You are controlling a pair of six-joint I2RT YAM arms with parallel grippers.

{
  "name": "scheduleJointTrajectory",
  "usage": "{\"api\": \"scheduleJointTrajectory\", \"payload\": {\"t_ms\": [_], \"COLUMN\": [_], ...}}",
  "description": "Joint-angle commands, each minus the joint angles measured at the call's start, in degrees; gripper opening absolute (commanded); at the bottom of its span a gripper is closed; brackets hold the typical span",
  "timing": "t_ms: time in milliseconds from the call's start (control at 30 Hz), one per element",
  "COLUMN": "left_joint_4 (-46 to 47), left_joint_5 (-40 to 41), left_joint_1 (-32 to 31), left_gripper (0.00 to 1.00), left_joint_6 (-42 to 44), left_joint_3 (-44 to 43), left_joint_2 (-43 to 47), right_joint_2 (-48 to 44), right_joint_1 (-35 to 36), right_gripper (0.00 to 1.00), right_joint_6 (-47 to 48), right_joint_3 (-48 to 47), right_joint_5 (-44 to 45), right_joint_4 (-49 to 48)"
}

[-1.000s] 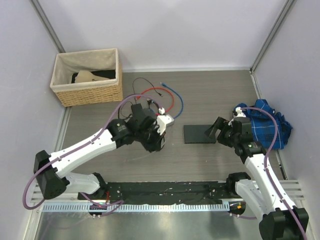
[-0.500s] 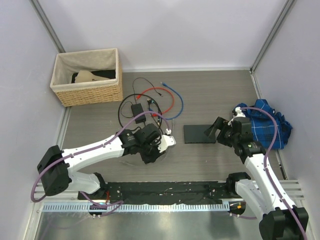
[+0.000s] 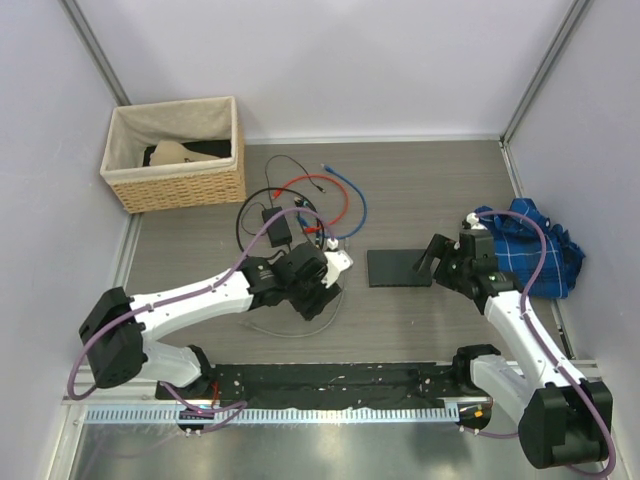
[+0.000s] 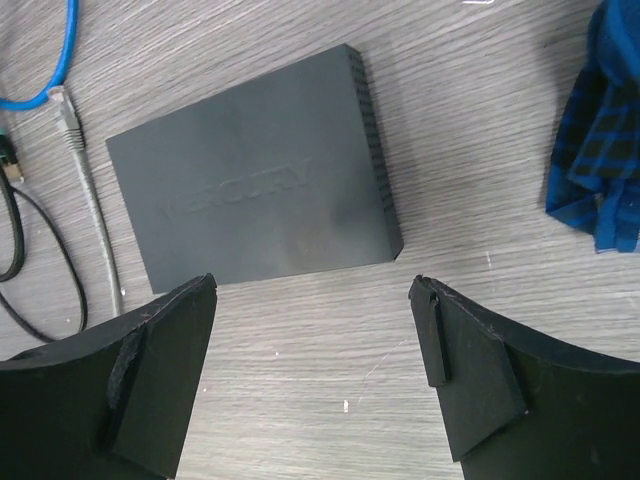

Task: Insert the plug into the switch port

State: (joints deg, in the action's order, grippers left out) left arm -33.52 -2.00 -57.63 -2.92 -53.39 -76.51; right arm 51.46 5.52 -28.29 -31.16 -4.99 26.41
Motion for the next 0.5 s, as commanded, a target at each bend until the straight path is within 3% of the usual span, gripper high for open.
{"api": "scheduleJointTrajectory", "payload": {"t_ms": [0, 300, 467], "left_joint_4": [12.6, 17.3, 17.4], "left_joint_5": [11.3, 20.6, 21.3], "left_joint_1": [-0.1, 0.3, 1.4], "left_gripper": [0.56, 0.52, 0.51], "left_joint_6": [-14.0, -21.1, -22.7], "left_joint_3": [-4.4, -14.5, -18.9], "left_joint_2": [-4.4, -21.3, -28.5], "right_joint_2": [1.2, 1.8, 1.5], "right_joint_1": [0.3, 0.3, 0.3], "right_gripper": [0.88, 0.88, 0.88], "right_joint_6": [1.6, 1.8, 1.2], "right_joint_3": [-2.5, -1.8, -0.9], "right_joint_5": [2.4, 2.1, 1.8], "right_joint_4": [-1.8, -2.5, -3.0]}}
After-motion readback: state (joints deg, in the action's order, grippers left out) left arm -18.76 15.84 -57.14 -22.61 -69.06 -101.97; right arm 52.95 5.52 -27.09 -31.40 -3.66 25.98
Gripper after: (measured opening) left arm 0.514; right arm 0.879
